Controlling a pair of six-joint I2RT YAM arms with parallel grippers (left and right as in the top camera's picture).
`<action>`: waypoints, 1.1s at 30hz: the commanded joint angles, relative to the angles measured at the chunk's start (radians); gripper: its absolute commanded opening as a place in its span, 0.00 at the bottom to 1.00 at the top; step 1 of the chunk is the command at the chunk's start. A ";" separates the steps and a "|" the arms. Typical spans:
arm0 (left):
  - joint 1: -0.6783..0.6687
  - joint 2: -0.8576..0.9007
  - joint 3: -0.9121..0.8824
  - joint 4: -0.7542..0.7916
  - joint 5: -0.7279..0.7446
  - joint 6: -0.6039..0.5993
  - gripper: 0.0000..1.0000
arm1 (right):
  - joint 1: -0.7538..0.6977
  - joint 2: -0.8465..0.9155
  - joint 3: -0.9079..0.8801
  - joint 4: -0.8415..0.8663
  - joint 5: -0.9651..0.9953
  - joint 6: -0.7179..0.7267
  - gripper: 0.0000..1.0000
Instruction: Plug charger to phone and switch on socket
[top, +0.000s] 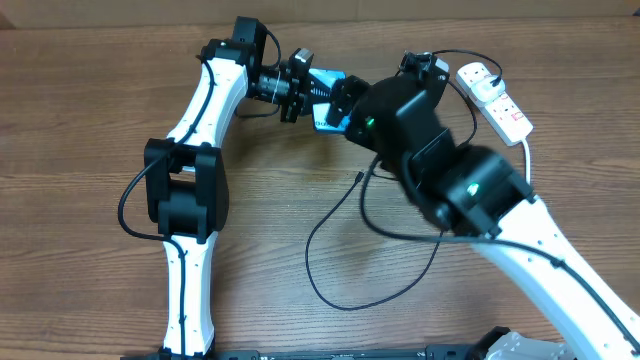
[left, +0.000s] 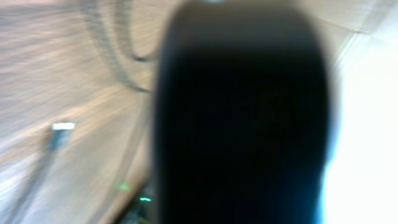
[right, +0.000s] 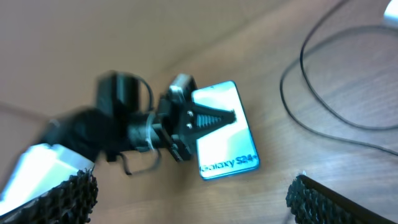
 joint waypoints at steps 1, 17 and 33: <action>0.006 -0.207 0.045 -0.050 -0.363 0.123 0.04 | -0.150 0.019 0.018 -0.019 -0.370 -0.136 0.99; 0.005 -0.488 0.045 -0.209 -1.136 0.089 0.04 | -0.276 0.254 0.014 -0.192 -0.509 -0.140 0.67; 0.004 -0.444 0.044 -0.263 -1.136 0.089 0.04 | -0.211 0.485 0.011 -0.190 -0.420 -0.011 0.40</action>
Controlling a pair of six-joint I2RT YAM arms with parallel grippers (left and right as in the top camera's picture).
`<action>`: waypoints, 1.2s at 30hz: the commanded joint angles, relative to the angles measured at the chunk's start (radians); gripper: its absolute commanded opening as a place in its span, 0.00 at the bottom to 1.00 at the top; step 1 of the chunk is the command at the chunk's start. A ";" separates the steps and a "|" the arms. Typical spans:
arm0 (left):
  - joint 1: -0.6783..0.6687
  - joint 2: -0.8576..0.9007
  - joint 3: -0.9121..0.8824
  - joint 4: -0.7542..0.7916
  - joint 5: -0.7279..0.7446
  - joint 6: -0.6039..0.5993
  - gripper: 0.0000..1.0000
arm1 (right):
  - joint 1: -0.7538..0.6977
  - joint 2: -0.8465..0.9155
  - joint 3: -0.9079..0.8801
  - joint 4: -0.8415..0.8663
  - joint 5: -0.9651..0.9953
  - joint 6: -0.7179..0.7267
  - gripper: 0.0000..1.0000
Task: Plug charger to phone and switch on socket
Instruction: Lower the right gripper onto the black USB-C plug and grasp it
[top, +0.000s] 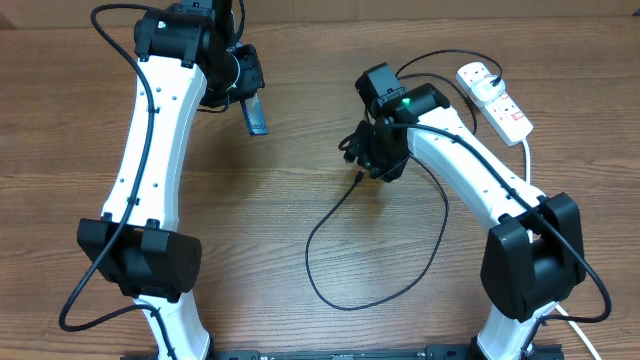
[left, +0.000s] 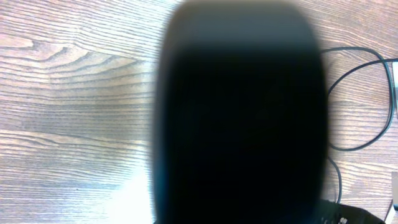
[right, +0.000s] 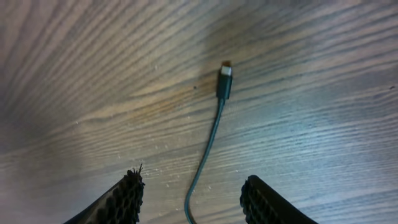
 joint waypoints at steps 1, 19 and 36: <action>0.004 -0.014 0.011 0.006 -0.013 0.014 0.04 | -0.008 0.002 0.008 0.021 0.072 0.015 0.29; 0.004 -0.014 0.011 0.008 -0.010 0.014 0.04 | 0.045 0.068 -0.112 0.148 0.169 0.109 0.25; 0.004 -0.014 0.011 0.015 -0.010 0.014 0.04 | 0.073 0.162 -0.112 0.160 0.169 0.127 0.24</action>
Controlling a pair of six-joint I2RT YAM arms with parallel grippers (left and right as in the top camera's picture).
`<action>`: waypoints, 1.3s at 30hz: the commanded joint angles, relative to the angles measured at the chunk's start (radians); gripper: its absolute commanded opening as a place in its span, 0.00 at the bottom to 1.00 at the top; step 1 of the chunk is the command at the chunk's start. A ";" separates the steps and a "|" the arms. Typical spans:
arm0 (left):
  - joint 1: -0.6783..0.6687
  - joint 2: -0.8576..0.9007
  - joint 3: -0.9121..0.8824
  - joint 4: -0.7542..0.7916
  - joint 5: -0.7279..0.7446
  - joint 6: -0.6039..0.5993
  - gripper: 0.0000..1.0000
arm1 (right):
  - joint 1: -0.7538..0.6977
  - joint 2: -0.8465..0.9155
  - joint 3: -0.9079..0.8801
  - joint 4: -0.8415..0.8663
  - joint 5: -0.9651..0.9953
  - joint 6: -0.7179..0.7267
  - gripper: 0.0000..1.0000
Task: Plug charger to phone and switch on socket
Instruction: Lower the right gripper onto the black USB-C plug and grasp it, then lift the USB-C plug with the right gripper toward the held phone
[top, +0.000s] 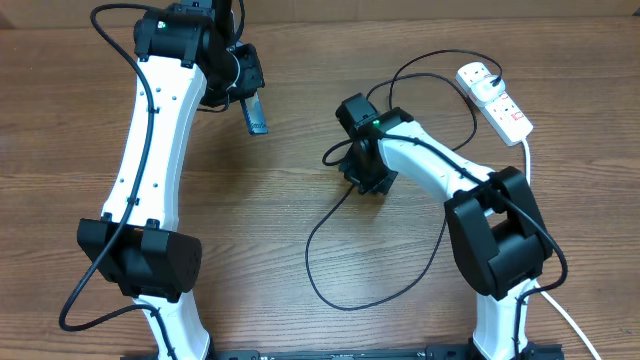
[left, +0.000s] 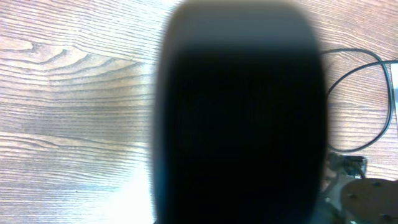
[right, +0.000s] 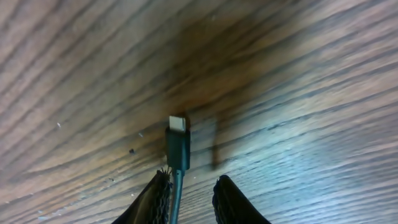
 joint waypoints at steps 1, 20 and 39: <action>0.004 -0.014 0.011 0.007 -0.010 0.014 0.04 | 0.011 0.010 -0.003 0.006 0.014 0.008 0.24; 0.004 -0.014 0.011 0.007 -0.010 0.014 0.04 | 0.014 0.013 -0.080 0.092 0.015 0.026 0.26; 0.003 -0.014 0.011 0.008 -0.010 0.014 0.04 | 0.014 0.014 -0.131 0.150 0.016 0.027 0.04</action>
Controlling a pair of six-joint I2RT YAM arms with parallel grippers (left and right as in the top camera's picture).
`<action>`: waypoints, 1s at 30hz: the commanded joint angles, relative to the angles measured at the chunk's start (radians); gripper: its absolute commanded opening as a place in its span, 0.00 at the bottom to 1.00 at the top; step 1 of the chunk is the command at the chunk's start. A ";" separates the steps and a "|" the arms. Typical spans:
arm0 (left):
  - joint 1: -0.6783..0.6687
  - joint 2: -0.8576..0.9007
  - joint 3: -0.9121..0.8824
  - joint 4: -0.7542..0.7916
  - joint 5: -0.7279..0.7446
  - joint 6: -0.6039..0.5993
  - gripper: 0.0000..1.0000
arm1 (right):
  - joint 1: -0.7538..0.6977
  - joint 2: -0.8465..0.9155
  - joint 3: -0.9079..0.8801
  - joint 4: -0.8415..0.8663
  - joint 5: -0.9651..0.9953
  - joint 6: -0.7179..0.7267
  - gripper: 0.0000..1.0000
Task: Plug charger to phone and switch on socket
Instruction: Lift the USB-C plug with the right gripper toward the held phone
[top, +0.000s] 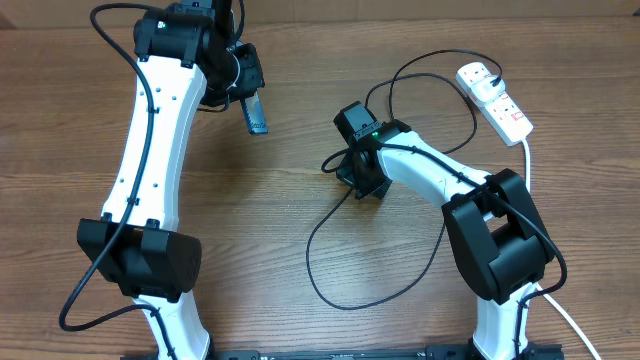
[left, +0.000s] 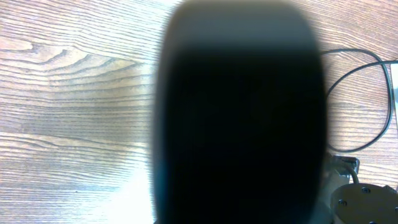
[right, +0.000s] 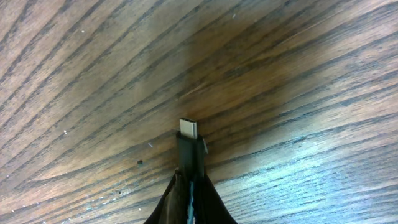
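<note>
My left gripper (top: 243, 88) is shut on the blue phone (top: 258, 113), which shows edge-on at the back left. In the left wrist view the phone (left: 239, 112) is a black blur filling the middle. The black charger cable (top: 330, 215) loops over the table's middle. Its plug (right: 191, 146) with a metal tip points away in the right wrist view. My right gripper (right: 189, 183) is shut on the cable just behind the plug, at mid-table (top: 358, 177). The white socket strip (top: 492, 98) lies at the back right.
The wooden table (top: 90, 200) carries the cable's wide loop in front of the right arm. A second black lead (top: 430, 62) curves from the socket strip toward the right gripper. A white lead (top: 528, 160) runs from the strip down the right side.
My right gripper's fingers stood a little apart on either side of the cable behind the plug; now they are shut on it. The left arm and phone have not moved.
First my left gripper held the phone low at the back middle, with the right arm close over it. Then the phone was at the back left and my right gripper stood open above the plug. It came down around the cable and is now shut on it.
</note>
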 joint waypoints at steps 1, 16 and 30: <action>0.003 -0.014 0.011 0.008 -0.010 0.014 0.04 | 0.004 0.032 -0.040 0.005 0.007 0.001 0.08; 0.004 -0.013 0.011 0.046 0.127 0.014 0.04 | 0.004 0.032 -0.040 0.014 -0.035 -0.033 0.04; 0.011 -0.013 0.011 0.108 0.256 0.014 0.04 | -0.010 -0.143 0.014 0.026 -0.191 -0.202 0.04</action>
